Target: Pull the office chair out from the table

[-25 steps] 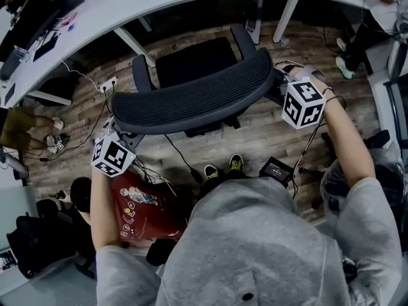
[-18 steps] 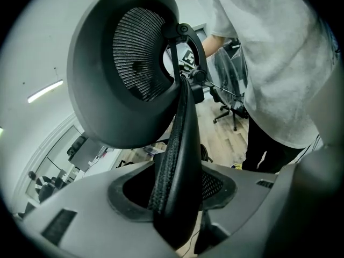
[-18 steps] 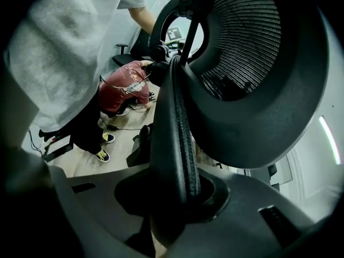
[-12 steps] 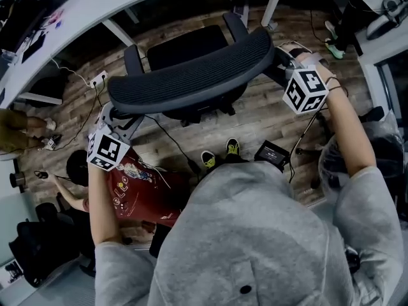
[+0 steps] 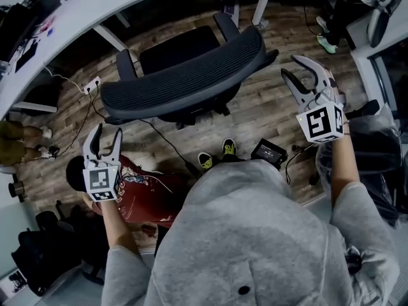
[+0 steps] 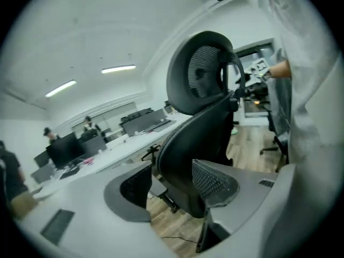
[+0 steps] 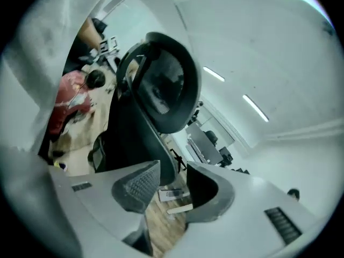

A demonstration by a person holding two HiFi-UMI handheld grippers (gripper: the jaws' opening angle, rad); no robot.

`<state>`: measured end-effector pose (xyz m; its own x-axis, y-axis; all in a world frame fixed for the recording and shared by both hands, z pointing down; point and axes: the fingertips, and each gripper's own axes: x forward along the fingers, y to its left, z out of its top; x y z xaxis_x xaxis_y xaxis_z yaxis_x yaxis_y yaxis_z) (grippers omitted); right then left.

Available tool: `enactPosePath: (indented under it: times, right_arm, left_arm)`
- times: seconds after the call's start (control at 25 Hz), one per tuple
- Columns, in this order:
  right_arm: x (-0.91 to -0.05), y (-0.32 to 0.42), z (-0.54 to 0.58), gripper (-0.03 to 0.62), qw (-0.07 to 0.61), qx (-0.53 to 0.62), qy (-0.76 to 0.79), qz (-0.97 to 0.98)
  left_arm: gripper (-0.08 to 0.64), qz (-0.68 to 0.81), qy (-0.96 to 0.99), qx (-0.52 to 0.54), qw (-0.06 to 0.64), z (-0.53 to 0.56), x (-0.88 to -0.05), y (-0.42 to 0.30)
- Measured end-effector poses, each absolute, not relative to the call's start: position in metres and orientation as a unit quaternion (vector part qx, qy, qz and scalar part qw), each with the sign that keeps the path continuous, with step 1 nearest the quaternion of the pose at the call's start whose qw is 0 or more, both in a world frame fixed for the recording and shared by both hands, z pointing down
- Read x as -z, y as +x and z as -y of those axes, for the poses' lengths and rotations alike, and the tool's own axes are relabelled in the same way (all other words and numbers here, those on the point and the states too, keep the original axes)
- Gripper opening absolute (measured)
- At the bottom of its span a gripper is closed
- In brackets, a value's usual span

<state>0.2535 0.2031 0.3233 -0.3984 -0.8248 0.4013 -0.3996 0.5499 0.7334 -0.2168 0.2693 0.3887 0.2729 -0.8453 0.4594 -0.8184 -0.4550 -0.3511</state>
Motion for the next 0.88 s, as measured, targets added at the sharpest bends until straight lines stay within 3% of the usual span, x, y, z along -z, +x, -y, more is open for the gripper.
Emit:
enactPosePath:
  times: [0.04,0.12,0.16,0.28,0.44,0.88]
  right_arm:
    - [-0.321,0.249,-0.216,0.141,0.36,0.246,0.411,0.8]
    - [-0.323,0.227,-0.242,0.078,0.291,0.175,0.438,0.833]
    - [-0.325,0.213,-0.252,0.066,0.249,0.135,0.445,0.85]
    - [-0.326,0.178,-0.26,0.049,0.126,0.003,0.454,0.882]
    - [-0.319,0.167,-0.244,0.04,0.045,-0.086,0.474,0.875]
    - [-0.317,0.169,-0.231,0.04,0.04,-0.098,0.487,0.867]
  left_arm:
    - [0.23,-0.563,-0.776,0.284,0.012,-0.282,-0.384,-0.215]
    - [0.037,-0.626,-0.745,0.228,-0.024,-0.302,-0.376,-0.197]
    - [0.024,-0.644,-0.737,0.197,-0.051,-0.307,-0.375,-0.182]
    - [0.012,-0.669,-0.721,0.143,-0.112,-0.306,-0.377,-0.136]
    - [0.012,-0.674,-0.721,0.106,-0.121,-0.288,-0.368,-0.098]
    - [0.012,-0.668,-0.728,0.117,-0.101,-0.267,-0.356,-0.087]
